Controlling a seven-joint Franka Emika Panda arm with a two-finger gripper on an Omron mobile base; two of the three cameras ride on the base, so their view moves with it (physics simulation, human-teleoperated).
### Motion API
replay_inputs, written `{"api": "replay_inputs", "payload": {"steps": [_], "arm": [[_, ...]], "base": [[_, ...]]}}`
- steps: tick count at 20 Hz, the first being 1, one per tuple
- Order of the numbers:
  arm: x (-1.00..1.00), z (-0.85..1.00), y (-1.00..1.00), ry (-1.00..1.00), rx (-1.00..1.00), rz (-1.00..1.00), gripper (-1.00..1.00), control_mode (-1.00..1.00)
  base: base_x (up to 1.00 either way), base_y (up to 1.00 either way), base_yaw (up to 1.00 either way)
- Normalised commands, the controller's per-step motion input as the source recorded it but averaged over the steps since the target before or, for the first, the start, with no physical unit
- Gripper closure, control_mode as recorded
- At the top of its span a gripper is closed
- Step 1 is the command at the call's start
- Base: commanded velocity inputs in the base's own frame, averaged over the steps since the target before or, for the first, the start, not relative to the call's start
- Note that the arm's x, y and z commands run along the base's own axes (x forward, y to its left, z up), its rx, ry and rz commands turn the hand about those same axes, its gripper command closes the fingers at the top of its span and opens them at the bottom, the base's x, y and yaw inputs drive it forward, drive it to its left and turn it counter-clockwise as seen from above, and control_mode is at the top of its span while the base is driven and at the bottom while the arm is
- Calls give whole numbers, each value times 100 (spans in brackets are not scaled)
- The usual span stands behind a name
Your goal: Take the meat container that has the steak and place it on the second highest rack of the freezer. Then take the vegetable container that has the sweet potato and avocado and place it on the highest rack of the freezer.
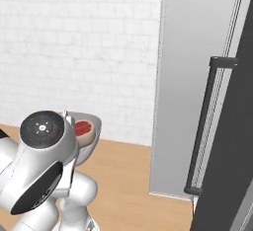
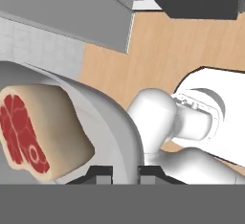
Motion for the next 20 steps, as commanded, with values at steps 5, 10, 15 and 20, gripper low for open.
{"api": "replay_inputs", "payload": {"steps": [5, 10, 15, 20], "arm": [[0, 0, 0, 0, 0, 0, 100, 100], [0, 0, 0, 0, 0, 0, 100, 100], [0, 0, 0, 0, 0, 0, 100, 100], [0, 0, 0, 0, 0, 0, 100, 100]], "base": [[46, 83, -56], [48, 73, -74], [25, 56, -82], [0, 28, -89]]}}
